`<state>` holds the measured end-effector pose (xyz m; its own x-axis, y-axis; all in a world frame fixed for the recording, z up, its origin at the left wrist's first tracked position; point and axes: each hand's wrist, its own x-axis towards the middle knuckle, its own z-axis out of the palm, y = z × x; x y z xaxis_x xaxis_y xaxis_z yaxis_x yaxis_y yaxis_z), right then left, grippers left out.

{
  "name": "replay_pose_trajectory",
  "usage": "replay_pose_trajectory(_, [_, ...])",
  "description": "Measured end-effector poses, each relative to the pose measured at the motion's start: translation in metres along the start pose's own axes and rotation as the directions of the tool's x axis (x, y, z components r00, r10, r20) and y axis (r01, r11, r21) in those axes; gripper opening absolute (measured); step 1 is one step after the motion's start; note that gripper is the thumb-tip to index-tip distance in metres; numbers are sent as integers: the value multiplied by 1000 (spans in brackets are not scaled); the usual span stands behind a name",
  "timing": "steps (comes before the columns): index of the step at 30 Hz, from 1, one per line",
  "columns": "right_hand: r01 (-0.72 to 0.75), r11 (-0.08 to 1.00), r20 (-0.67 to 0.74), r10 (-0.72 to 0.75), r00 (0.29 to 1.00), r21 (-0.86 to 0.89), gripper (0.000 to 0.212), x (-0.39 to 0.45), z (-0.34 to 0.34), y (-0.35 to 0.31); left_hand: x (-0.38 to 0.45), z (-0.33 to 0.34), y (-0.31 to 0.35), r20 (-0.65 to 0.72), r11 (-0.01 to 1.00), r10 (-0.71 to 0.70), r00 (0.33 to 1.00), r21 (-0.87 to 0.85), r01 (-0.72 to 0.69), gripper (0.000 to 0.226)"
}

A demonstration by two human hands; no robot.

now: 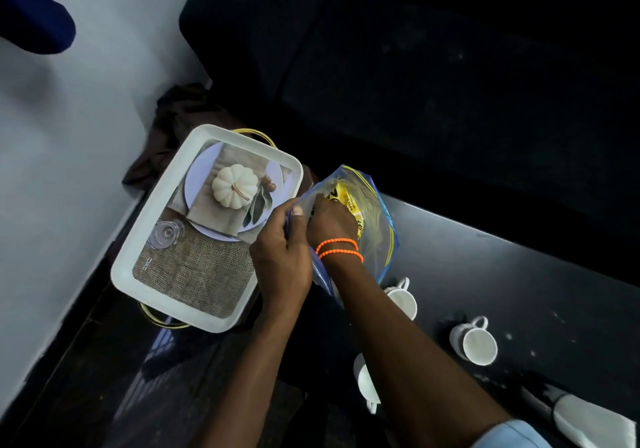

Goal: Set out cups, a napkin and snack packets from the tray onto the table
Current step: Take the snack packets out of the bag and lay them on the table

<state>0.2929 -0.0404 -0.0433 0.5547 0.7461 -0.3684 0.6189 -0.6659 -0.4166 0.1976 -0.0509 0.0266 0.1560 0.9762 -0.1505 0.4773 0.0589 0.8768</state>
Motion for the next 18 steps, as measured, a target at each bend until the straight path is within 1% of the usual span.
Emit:
replay_pose_trajectory(2, [-11, 999, 6, 11, 1000, 38, 45, -1, 2, 2, 3, 1, -1, 0, 1000, -18, 1000, -11, 18, 25])
replay_pose_trajectory(4, [-30, 999, 18, 30, 999, 29, 53, -4, 5, 4, 5, 3, -2, -1, 1000, -27, 1000, -10, 27, 26])
replay_pose_trajectory(5, [-38, 999, 27, 38, 999, 24, 52, -4, 6, 7, 5, 3, -2, -4, 1000, -30, 1000, -5, 30, 26])
replay_pose_trajectory(8, [-47, 998, 31, 45, 998, 47, 37, -5, 2, 14, 5, 6, -3, -11, 999, -32, 999, -15, 32, 26])
replay_pose_trajectory(10, [-35, 998, 31, 33, 999, 50, 35, -8, -7, 15, 5, 6, -3, -14, 999, -39, 999, -33, 38, 26])
replay_pose_trajectory(12, [-22, 998, 33, 20, 999, 53, 38, -14, -20, 12, 6, 7, -4, -29, 997, -52, 998, -51, 51, 25])
replay_pose_trajectory(14, [-1, 994, -9, 3, 1000, 110, 35, -23, -42, 4, 7, 7, -5, -45, 996, -63, 997, -63, 60, 25])
replay_pose_trajectory(16, [51, 979, -111, -30, 993, 198, 22, -42, -72, -1, 9, 6, -7, -62, 995, -66, 996, -77, 61, 26])
replay_pose_trajectory(17, [78, 964, -156, -39, 987, 254, 20, -54, -90, -1, 11, 4, -8, -70, 995, -60, 996, -83, 54, 27])
replay_pose_trajectory(18, [107, 943, -191, -47, 980, 316, 22, -69, -110, 1, 12, 2, -8, -70, 995, -57, 996, -89, 50, 28])
